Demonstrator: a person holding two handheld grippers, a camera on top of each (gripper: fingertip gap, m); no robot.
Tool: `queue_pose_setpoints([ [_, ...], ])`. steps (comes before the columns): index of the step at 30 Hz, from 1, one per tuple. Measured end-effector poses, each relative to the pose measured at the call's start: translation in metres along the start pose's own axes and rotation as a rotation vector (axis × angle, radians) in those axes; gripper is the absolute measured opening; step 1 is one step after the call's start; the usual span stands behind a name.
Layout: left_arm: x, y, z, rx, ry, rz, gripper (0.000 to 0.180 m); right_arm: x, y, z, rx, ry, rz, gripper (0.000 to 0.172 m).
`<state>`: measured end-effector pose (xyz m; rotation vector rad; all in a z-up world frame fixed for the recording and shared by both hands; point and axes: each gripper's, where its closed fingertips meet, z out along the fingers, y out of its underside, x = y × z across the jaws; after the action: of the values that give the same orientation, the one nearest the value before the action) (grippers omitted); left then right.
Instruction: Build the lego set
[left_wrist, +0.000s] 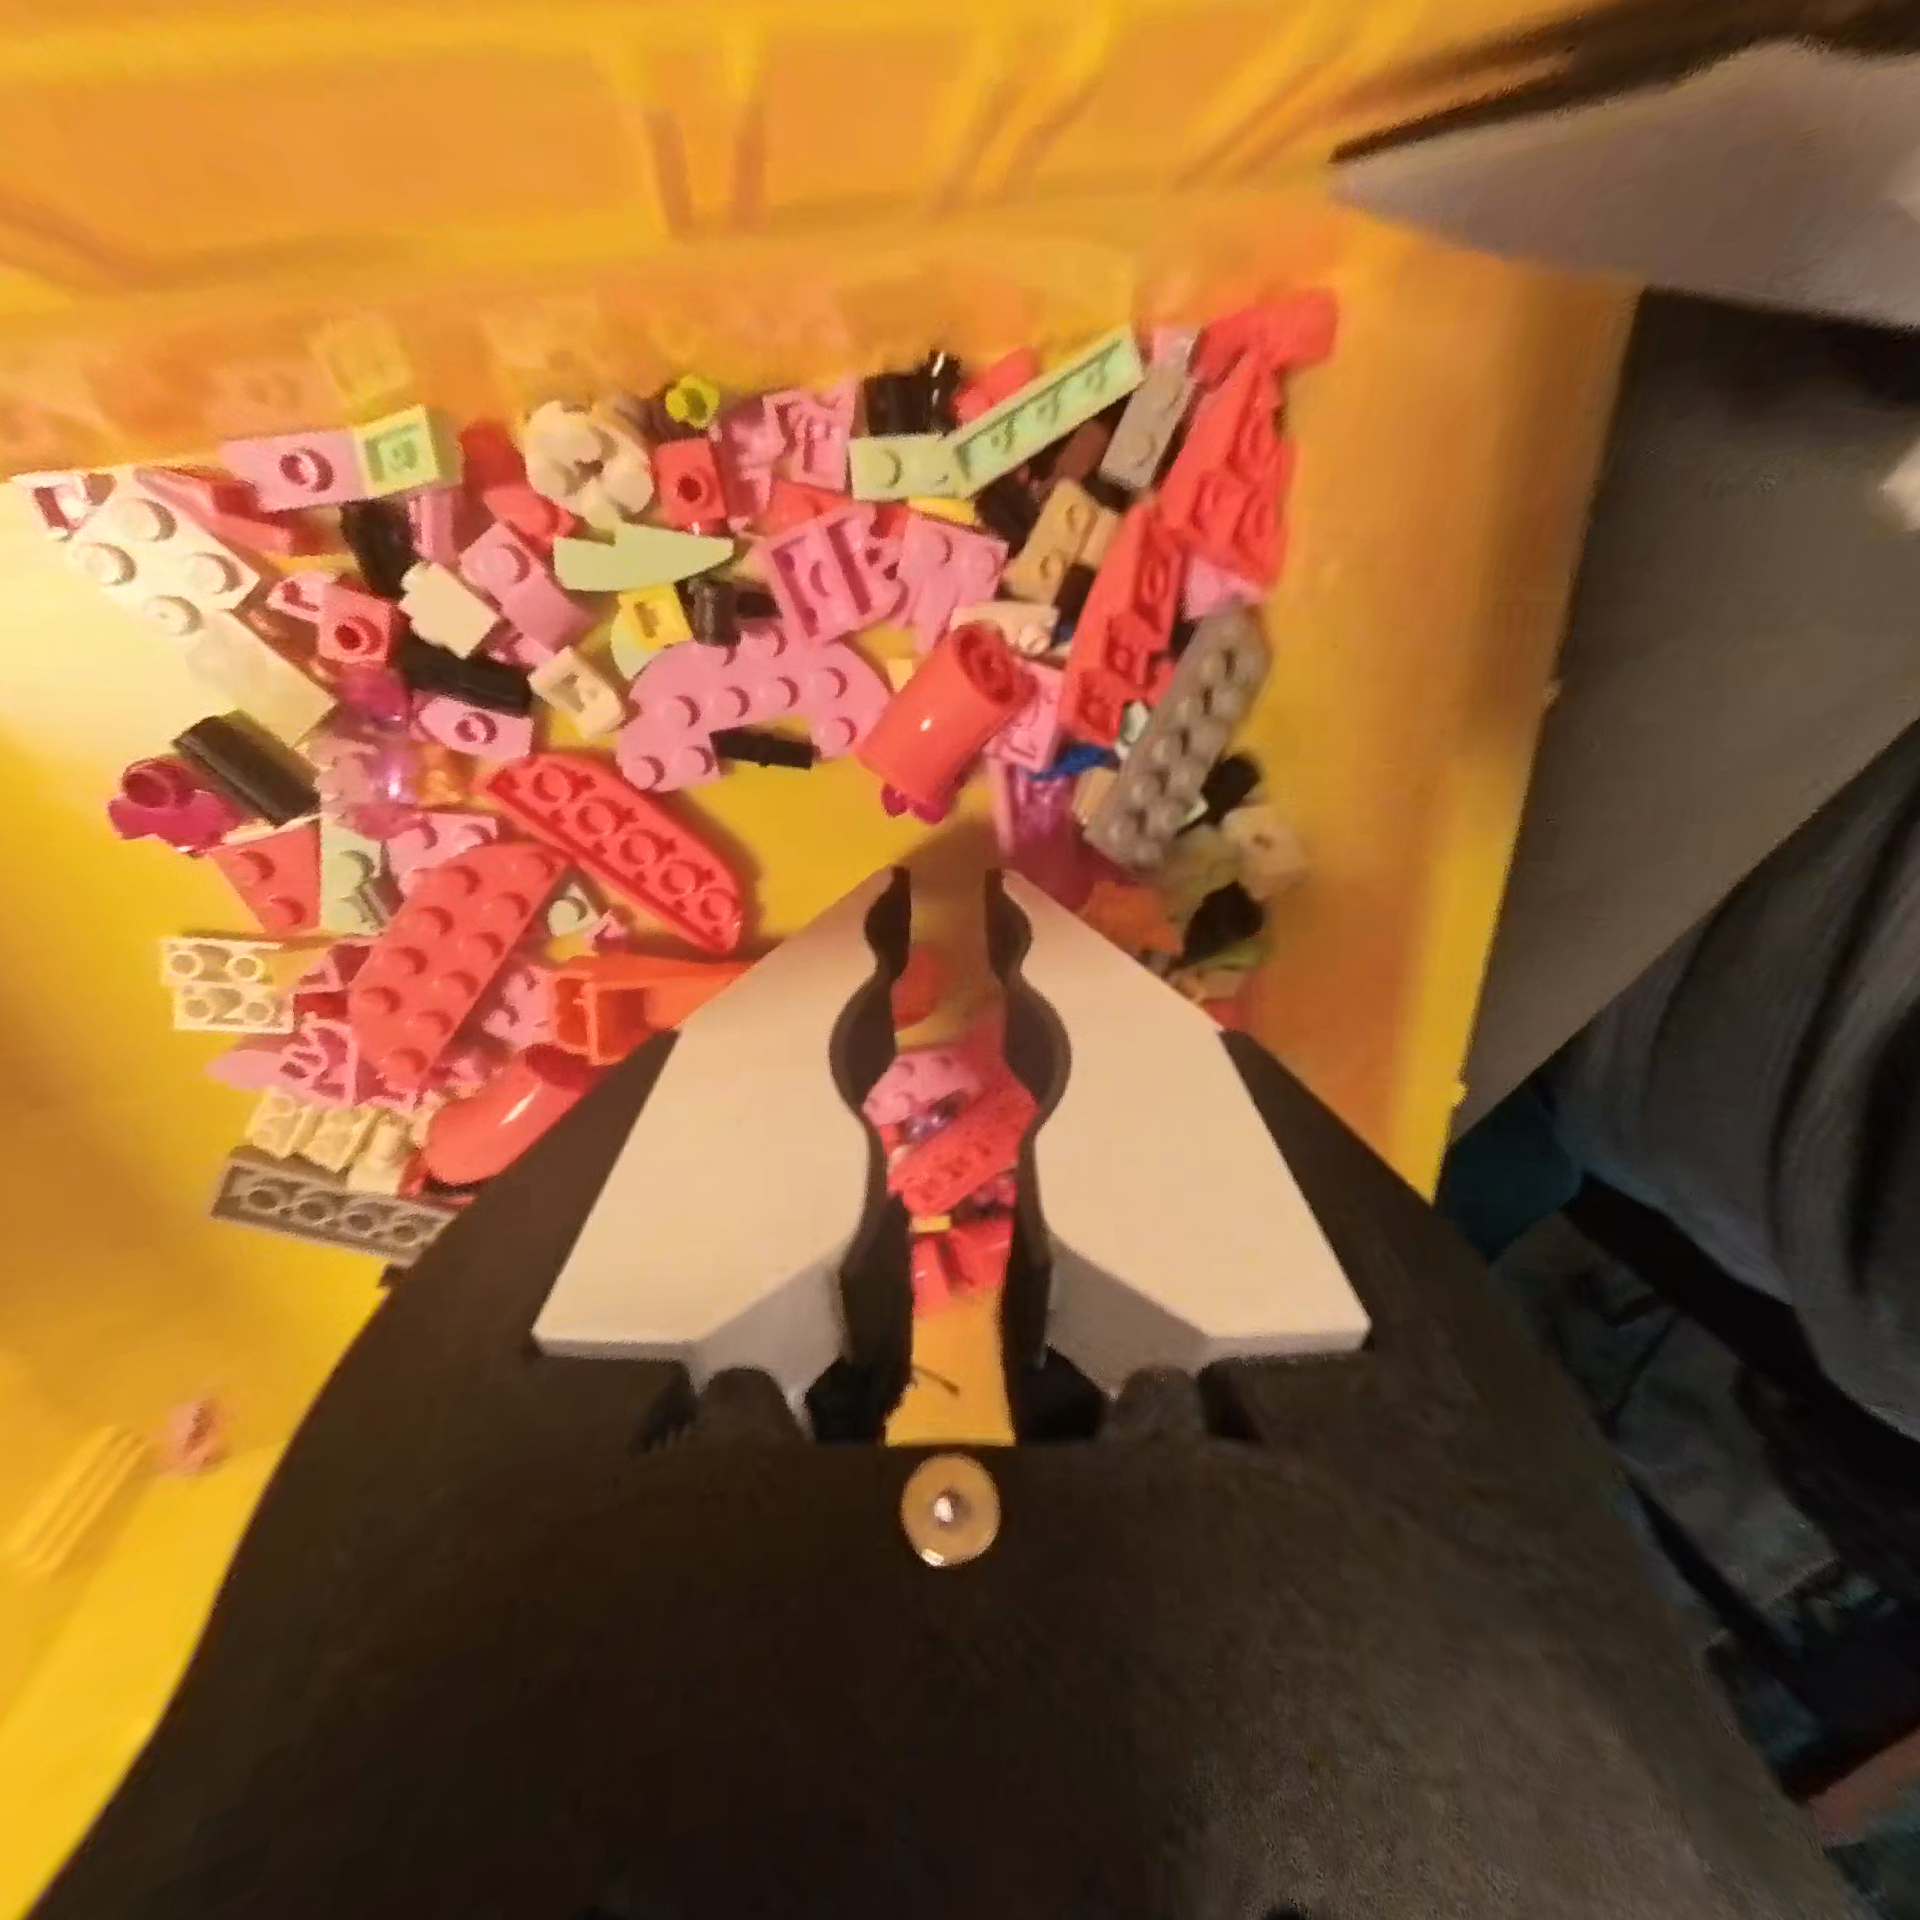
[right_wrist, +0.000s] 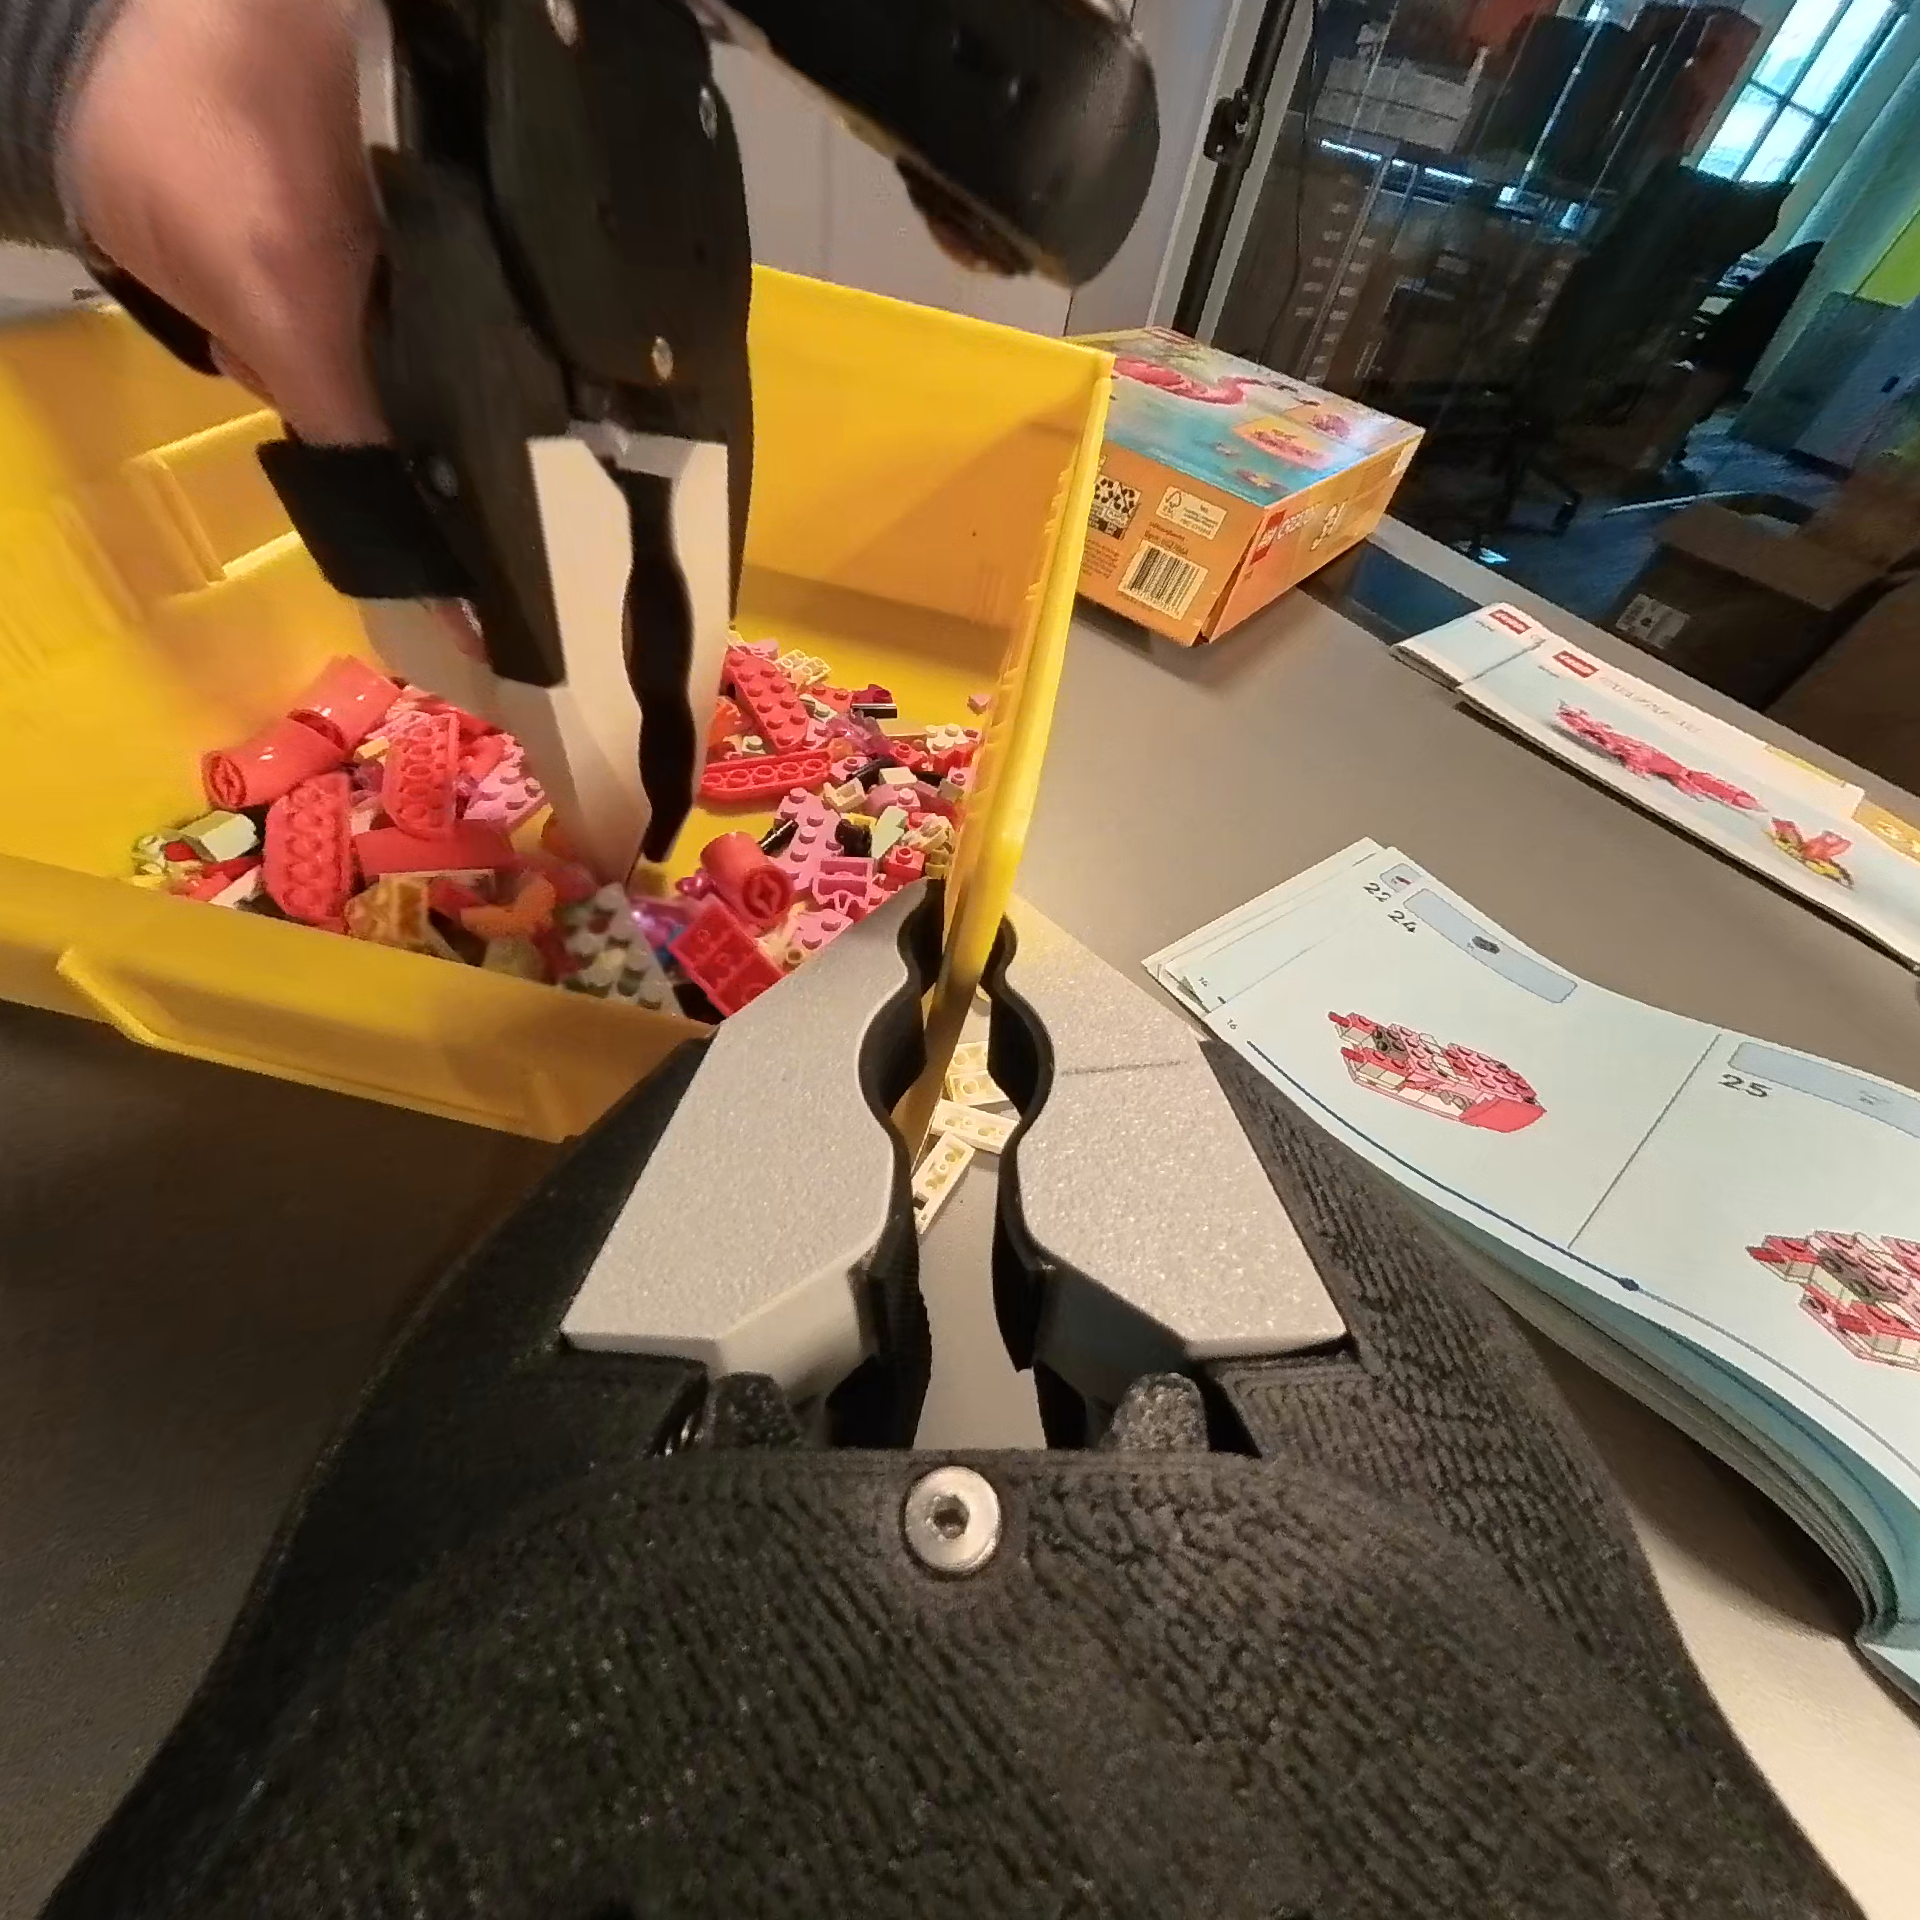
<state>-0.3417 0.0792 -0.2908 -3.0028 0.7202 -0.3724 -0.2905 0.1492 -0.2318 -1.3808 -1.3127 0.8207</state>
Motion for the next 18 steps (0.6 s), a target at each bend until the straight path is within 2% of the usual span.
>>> queue_pose_setpoints([
  [4,0.015,-0.005,0.001,0.026,0.136,-0.068,0.028,0.000,0.000,0.000,0.000,0.000,0.000,0.004],
  [8,0.016,-0.007,0.002,0.029,0.129,-0.051,0.031,0.000,0.000,0.000,0.000,0.000,0.000,0.003],
  [12,0.018,-0.009,0.004,0.023,0.093,-0.033,0.027,0.000,0.000,0.000,0.000,0.001,-0.001,0.004],
  [15,0.025,-0.014,0.007,0.037,0.130,-0.077,0.020,0.000,0.000,0.000,0.000,0.001,-0.001,0.004],
  [18,0.029,-0.020,0.005,0.076,0.211,-0.165,0.020,0.000,0.000,0.000,0.000,0.001,-0.001,0.003],
])
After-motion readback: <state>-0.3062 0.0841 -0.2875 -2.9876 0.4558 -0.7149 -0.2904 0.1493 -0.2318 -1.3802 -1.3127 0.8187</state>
